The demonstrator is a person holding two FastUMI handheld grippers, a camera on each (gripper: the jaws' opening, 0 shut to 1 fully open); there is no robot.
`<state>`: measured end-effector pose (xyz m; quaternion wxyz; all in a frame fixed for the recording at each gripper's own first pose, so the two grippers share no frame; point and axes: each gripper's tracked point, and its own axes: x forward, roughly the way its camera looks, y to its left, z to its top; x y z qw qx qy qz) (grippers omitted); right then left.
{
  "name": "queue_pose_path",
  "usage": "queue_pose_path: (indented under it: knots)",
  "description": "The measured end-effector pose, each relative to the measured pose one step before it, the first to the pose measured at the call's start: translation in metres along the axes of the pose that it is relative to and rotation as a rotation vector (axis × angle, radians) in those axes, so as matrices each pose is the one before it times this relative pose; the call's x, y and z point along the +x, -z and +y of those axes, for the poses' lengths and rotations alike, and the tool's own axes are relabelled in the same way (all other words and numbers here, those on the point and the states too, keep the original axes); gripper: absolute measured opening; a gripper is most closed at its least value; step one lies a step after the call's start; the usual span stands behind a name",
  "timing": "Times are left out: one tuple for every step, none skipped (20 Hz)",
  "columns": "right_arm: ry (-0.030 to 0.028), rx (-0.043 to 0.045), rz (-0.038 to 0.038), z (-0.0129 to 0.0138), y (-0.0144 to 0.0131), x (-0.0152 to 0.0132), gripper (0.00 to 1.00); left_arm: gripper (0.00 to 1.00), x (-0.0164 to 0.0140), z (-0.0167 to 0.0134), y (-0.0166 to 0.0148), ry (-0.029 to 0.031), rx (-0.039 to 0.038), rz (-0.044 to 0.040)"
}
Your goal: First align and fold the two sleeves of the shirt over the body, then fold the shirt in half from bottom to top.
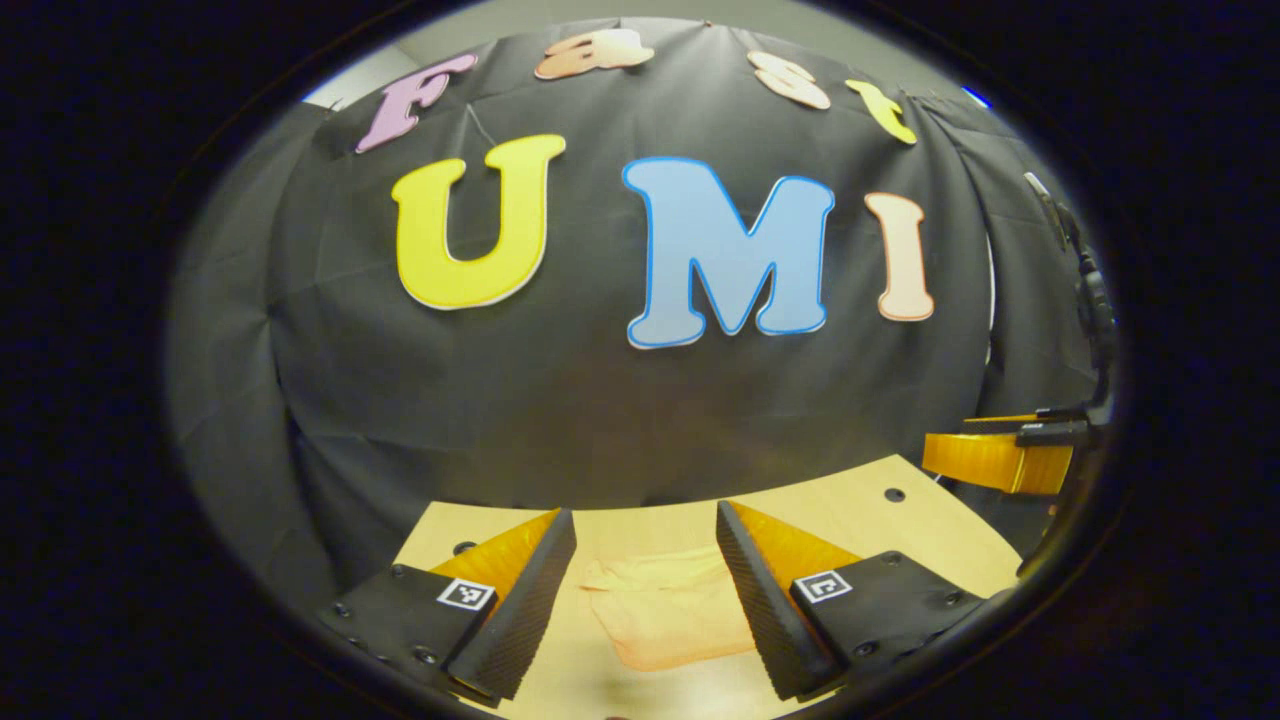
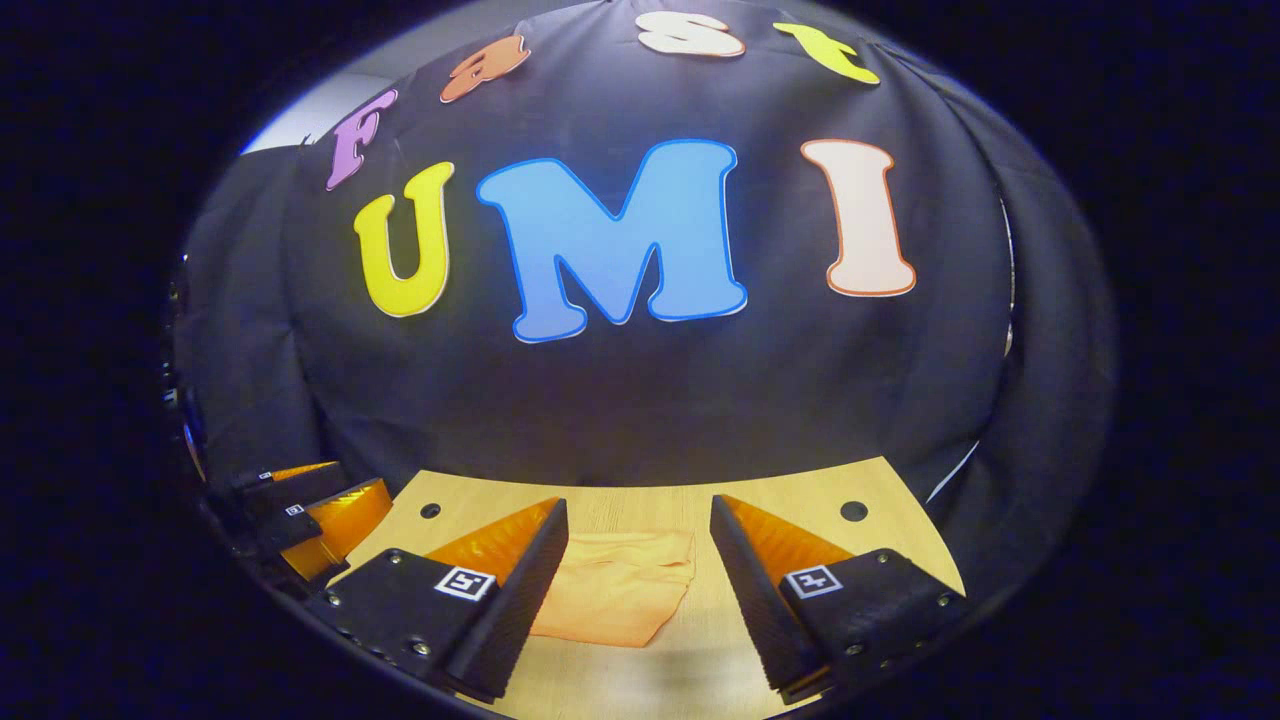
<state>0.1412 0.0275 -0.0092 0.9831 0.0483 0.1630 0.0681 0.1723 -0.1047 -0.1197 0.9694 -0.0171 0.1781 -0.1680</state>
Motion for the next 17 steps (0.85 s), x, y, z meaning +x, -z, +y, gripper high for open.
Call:
queue_pose_path:
  knots:
    - [0.00140, -0.01572, -0.02142, 0.00232, -0.00437, -0.01575, 0.90, 0.96, -0.01768, -0.00386, -0.00542, 0.00565, 0.00146, -0.01552]
    - [-0.00094, -0.01282, -0.01979, 0.00264, -0.00578, -0.01519, 0.90, 0.93, -0.01505, -0.00280, -0.00344, 0.00107, -0.00102, -0.01344]
    - [-0.00710, -0.00761, -0.01742, 0.00558, -0.00478, -0.01430, 0.90, 0.93, -0.01424, -0.00265, -0.00594, -0.00301, -0.00505, -0.01783]
    - [-0.00588, -0.00437, -0.01794, 0.00171, -0.00054, -0.01254, 0.90, 0.96, -0.01486, -0.00116, -0.00621, -0.00651, -0.01025, -0.01772]
    - [-0.00175, -0.00162, -0.01488, 0.00130, -0.00102, -0.01126, 0.90, 0.96, -0.01283, 0.00098, -0.00504, -0.00859, -0.01380, -0.01666]
    - [-0.00218, 0.00135, -0.01376, 0.00014, 0.00144, -0.00999, 0.90, 0.96, -0.01278, -0.00060, -0.00467, -0.00782, -0.01141, -0.01681]
    - [-0.00066, 0.00402, -0.01212, 0.00091, -0.00008, -0.00952, 0.90, 0.96, -0.01250, 0.00051, -0.00283, -0.01109, -0.00704, -0.01065]
    - [-0.00126, 0.00623, -0.00901, 0.00198, 0.00005, -0.00778, 0.90, 0.96, -0.01102, 0.00100, -0.00092, -0.00890, -0.00256, -0.00807]
    - [0.00277, 0.00459, -0.01539, 0.00119, -0.00193, -0.00693, 0.90, 0.96, -0.00940, -0.00015, 0.00014, -0.00824, -0.00012, -0.00688]
    - [0.00419, 0.00088, -0.01643, -0.00062, -0.00188, -0.00590, 0.89, 0.96, -0.00927, 0.00160, 0.00187, -0.00648, 0.00025, -0.00320]
    - [0.00348, -0.00014, -0.01908, 0.00057, -0.00265, -0.00654, 0.89, 0.96, -0.00856, 0.00085, 0.00202, -0.00594, -0.00045, -0.00152]
    - [0.00241, 0.00026, -0.01854, 0.00041, -0.00194, -0.00373, 0.89, 0.96, -0.00530, 0.00070, 0.00359, -0.00428, -0.00186, -0.00031]
    - [0.00167, 0.00121, -0.01424, 0.00011, -0.00172, -0.00354, 0.89, 0.96, 0.00741, -0.00616, -0.00629, -0.00766, 0.00139, 0.00528]
    - [0.00282, 0.00076, -0.01403, 0.00007, -0.00120, -0.00313, 0.89, 0.96, -0.00258, -0.00042, -0.00067, -0.00610, 0.00067, -0.00062]
    - [0.00375, -0.00097, -0.00978, -0.00064, -0.00152, -0.00129, 0.89, 0.96, -0.00324, 0.00173, -0.00027, -0.00714, 0.00105, -0.00173]
    - [0.00226, -0.00332, -0.00529, -0.00141, 0.00021, -0.00172, 0.89, 0.96, -0.00220, 0.00170, 0.00072, -0.00629, 0.00165, 0.00037]
    - [0.00199, -0.00189, -0.00226, 0.00051, -0.00004, -0.00083, 0.90, 0.96, -0.00216, 0.00105, 0.00060, -0.00494, 0.00048, 0.00254]
